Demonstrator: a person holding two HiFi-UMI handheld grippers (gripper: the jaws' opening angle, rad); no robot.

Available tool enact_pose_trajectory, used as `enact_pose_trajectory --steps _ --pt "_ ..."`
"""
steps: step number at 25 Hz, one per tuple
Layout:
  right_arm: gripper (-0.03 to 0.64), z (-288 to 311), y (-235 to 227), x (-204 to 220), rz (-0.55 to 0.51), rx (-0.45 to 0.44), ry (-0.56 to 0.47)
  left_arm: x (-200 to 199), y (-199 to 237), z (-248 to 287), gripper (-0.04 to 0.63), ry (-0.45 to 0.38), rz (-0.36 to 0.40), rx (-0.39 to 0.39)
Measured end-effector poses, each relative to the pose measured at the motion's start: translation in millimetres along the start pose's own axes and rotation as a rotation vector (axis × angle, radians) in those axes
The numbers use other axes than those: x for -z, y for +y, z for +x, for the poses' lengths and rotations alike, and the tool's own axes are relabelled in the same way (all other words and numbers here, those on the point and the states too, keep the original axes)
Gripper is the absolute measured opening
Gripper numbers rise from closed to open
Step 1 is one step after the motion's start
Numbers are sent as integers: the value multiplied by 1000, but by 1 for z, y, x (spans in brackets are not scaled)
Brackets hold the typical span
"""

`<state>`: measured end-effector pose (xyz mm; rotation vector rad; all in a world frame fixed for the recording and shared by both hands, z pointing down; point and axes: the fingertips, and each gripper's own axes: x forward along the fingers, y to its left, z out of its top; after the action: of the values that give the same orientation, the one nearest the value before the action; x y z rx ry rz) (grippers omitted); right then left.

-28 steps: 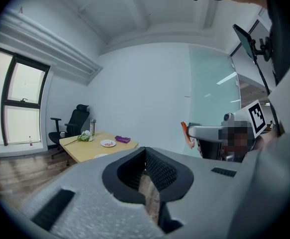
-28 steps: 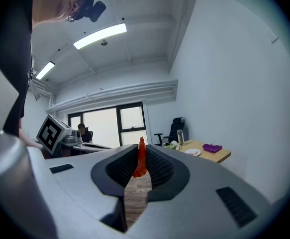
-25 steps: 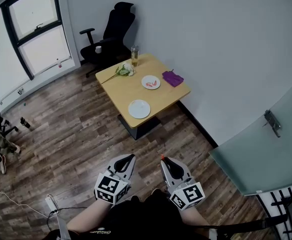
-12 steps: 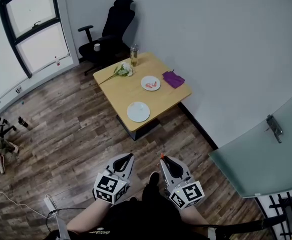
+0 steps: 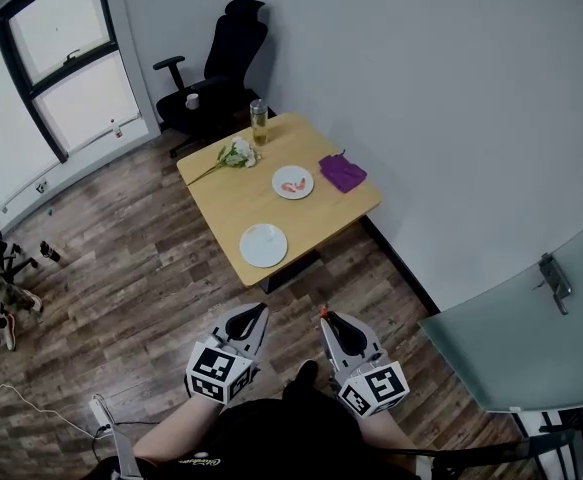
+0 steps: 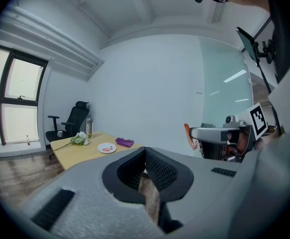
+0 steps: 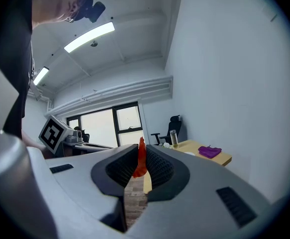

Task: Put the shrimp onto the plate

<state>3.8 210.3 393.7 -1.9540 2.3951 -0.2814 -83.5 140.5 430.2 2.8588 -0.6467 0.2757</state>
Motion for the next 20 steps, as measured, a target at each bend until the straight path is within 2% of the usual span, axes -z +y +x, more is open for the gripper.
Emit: enact_pose_trajectory --steps 6,10,20 --pt "48 9 -80 -30 -5 -31 -29 -40 -19 81 3 -20 41 -14" --pt "48 19 -121 -40 -23 -53 -36 -49 -26 120 3 -30 47 -32" --pt "48 56 -163 -37 -9 -89 -9 -54 3 164 3 -27 24 -82"
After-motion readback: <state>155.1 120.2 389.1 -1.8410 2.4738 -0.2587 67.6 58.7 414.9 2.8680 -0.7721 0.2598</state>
